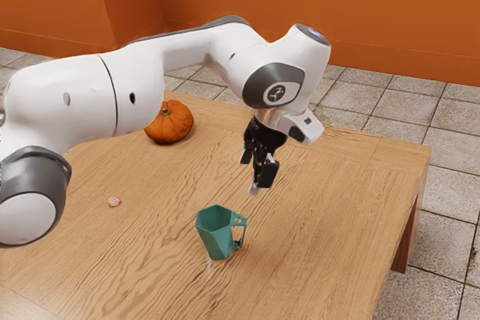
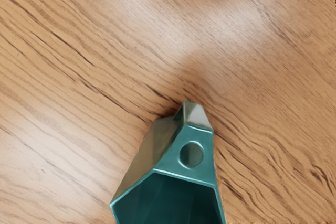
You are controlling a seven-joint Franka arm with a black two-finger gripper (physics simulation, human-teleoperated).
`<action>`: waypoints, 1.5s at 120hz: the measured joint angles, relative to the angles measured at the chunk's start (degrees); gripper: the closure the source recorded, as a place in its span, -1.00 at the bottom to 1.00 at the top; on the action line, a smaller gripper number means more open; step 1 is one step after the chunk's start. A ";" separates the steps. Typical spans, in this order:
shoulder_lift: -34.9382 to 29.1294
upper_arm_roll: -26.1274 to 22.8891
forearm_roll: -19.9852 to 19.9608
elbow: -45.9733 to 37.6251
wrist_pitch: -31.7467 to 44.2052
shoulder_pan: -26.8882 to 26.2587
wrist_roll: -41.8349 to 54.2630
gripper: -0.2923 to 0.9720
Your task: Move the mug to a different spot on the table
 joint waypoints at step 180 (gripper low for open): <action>7.11 1.05 -0.24 -15.17 19.01 -0.46 17.56 -0.44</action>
